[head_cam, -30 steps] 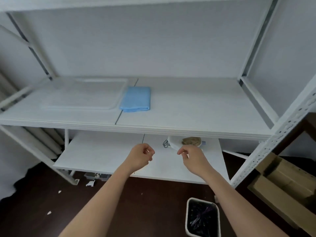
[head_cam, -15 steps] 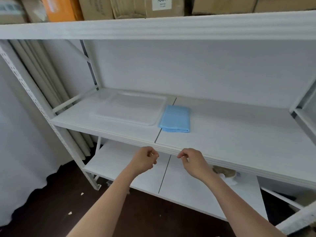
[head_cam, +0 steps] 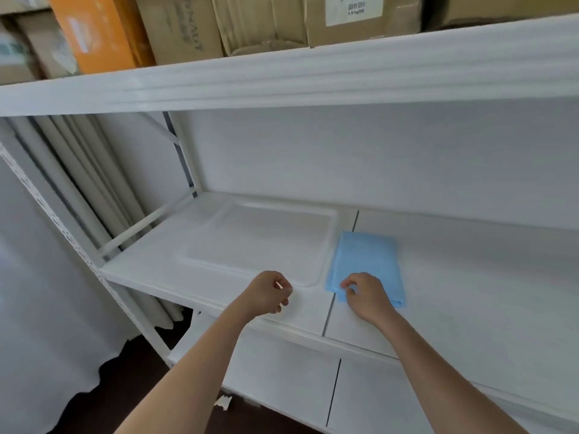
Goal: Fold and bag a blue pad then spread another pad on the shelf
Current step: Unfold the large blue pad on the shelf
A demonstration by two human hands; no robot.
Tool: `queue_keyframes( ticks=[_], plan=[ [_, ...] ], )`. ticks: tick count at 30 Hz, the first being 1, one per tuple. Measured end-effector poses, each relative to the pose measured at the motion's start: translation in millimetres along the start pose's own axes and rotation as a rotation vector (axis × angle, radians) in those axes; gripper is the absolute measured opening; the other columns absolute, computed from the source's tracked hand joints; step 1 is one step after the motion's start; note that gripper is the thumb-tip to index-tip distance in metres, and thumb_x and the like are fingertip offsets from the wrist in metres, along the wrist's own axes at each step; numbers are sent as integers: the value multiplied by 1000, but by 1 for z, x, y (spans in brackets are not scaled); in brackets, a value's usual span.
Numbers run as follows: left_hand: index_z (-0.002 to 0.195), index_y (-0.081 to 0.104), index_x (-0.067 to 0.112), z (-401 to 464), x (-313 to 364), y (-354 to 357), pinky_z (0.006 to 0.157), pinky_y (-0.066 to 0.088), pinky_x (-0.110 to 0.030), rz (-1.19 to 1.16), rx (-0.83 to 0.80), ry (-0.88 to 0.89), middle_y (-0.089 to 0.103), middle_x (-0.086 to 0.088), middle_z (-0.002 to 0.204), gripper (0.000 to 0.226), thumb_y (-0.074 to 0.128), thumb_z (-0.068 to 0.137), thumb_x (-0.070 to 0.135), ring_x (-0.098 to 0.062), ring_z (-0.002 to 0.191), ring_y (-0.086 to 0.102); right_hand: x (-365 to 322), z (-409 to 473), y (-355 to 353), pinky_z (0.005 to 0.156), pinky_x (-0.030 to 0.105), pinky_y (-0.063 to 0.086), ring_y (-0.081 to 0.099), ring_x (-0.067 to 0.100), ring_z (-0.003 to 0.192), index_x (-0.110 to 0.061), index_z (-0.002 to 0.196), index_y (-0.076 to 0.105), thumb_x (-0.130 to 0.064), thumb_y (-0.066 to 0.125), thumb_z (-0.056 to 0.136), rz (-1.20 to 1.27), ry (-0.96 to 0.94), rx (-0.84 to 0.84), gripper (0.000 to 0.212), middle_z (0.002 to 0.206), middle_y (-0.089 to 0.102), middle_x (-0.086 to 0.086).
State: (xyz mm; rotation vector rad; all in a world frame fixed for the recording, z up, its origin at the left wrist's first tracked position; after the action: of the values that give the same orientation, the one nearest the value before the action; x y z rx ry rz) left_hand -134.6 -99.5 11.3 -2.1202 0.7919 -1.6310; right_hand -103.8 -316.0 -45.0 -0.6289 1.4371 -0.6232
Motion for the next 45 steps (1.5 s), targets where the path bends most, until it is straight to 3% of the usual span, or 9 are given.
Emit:
queue_keyframes(
  ticks=[6,13,23,27,29,31,34,39,45],
  plan=[
    [94,58,7,49,-6,-9,57,48,-21,10,-81,-4,63,-6,78,12,52,93,17,-16,58,55,16,37,13,99,33,36,41,22,126,-18,125,56,-24,53,92,-219,115,23,34,134,49,1],
    [88,59,12,112,-20,-15,60,44,-21,116,-102,47,59,-2,83,9,56,91,19,-14,64,55,41,53,36,113,49,15,13,25,143,-32,139,35,-65,57,78,-348,268,-20,73,155,17,-3],
    [85,61,11,168,-16,-8,57,42,-18,224,-290,146,61,-6,86,5,60,89,15,-9,64,53,41,56,42,113,49,16,24,23,140,-30,130,49,-45,56,89,-344,340,104,44,152,30,-7],
    [97,70,5,173,-24,-6,71,42,-18,329,-345,209,67,-8,104,17,62,88,16,-19,97,63,36,54,44,115,47,10,18,23,144,-27,135,45,-27,43,99,-331,387,142,37,154,28,-5],
    [100,69,2,175,-26,-8,73,41,-18,333,-353,223,67,-9,109,20,61,88,16,-19,97,62,34,54,45,115,44,10,17,21,145,-24,139,42,-21,39,101,-283,406,120,39,154,29,-4],
    [100,68,2,179,-23,-9,73,43,-21,331,-382,220,66,-12,108,19,63,87,15,-16,89,58,33,55,38,113,36,20,27,21,142,-21,139,44,-18,38,101,-189,426,126,39,150,38,1],
    [96,68,7,184,-11,-6,82,49,-30,293,-406,223,61,-8,102,13,65,87,16,-18,88,57,22,50,11,81,19,33,54,23,117,-13,132,53,-13,43,99,67,436,226,34,127,59,9],
    [94,62,11,177,10,2,80,47,-30,207,-414,287,63,-11,109,7,60,89,16,-19,87,57,3,44,-21,72,25,41,58,21,96,-16,123,57,-19,42,100,215,401,299,28,111,64,7],
    [111,57,13,156,27,3,70,44,-21,103,-473,262,60,-2,106,33,63,88,36,-15,84,56,-29,45,-47,75,33,49,64,28,93,-23,101,62,-24,41,100,405,304,394,21,98,68,7]
  ],
)
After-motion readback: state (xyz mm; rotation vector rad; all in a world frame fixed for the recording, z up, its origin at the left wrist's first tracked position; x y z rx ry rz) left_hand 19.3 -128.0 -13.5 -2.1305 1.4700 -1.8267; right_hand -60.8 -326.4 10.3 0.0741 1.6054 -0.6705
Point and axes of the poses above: each hand's wrist, its own z-axis towards the middle knuckle, its own y-axis out of the palm, x = y × z, the point moved 4 cm from there along z, towards the middle knuckle
